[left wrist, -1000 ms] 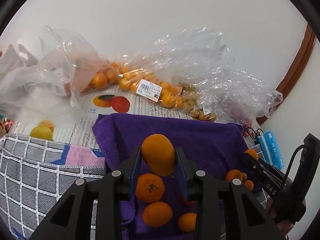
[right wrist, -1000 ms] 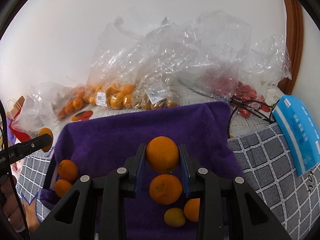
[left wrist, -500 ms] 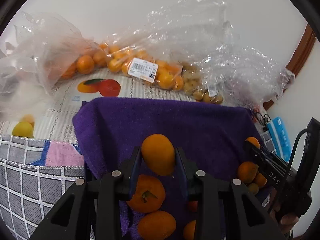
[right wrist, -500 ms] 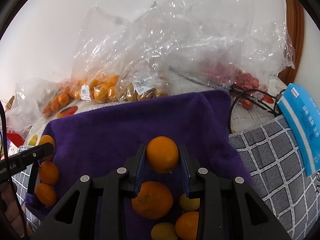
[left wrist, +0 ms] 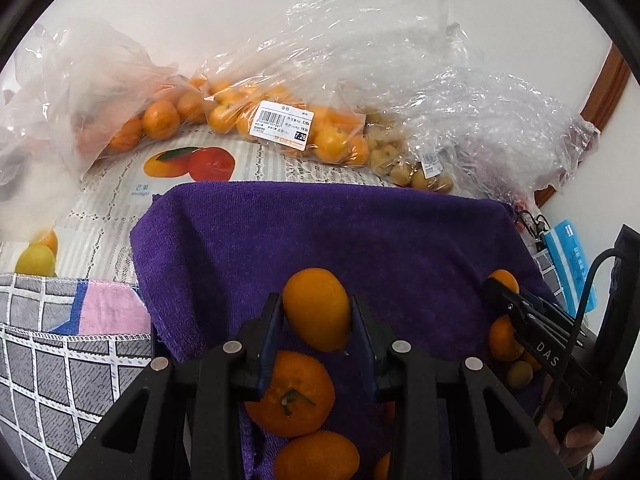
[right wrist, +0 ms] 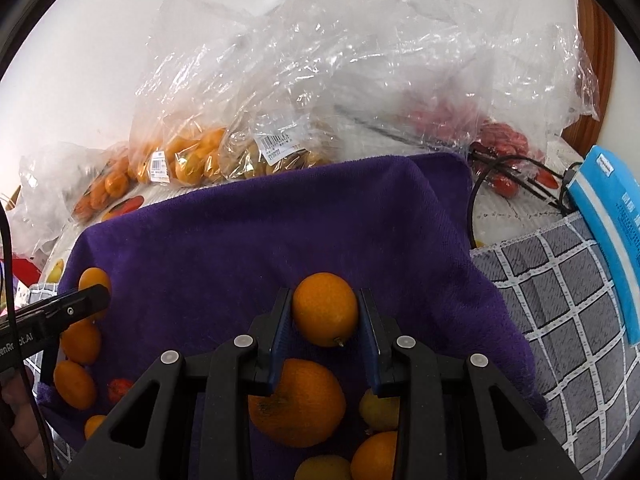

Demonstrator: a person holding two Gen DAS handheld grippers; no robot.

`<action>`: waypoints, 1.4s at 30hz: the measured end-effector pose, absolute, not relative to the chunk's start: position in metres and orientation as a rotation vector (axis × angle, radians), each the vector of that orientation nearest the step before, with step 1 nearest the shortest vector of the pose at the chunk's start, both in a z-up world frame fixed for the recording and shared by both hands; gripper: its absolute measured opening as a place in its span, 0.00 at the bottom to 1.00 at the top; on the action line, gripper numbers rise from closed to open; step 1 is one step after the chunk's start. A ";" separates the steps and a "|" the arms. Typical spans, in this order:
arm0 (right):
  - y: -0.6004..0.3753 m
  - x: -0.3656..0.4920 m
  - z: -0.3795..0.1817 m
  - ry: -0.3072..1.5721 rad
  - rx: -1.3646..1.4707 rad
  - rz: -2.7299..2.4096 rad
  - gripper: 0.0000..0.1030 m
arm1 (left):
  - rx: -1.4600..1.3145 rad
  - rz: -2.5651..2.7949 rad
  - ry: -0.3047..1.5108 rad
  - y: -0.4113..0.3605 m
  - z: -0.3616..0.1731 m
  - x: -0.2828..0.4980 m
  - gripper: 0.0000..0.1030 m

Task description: Organize fruits

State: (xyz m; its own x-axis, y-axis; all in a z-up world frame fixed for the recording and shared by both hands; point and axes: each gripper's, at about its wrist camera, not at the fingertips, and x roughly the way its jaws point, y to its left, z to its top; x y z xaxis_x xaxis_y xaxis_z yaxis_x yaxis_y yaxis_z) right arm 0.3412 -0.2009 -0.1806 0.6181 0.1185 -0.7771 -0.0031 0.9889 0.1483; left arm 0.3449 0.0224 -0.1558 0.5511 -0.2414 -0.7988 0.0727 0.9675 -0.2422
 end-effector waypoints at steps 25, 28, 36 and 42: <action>-0.210 0.299 -0.125 0.872 0.160 0.037 0.59 | -0.083 -0.141 0.886 0.023 -0.109 0.302 0.57; -0.216 0.280 -0.107 0.861 0.189 0.009 0.61 | -0.083 -0.108 0.856 0.026 -0.091 0.279 0.69; -0.215 0.208 -0.055 0.806 0.171 0.003 0.65 | -0.053 -0.103 0.793 0.020 -0.048 0.203 0.78; -0.216 0.143 -0.023 0.708 0.181 0.036 0.89 | -0.030 -0.073 0.710 0.014 -0.023 0.143 0.86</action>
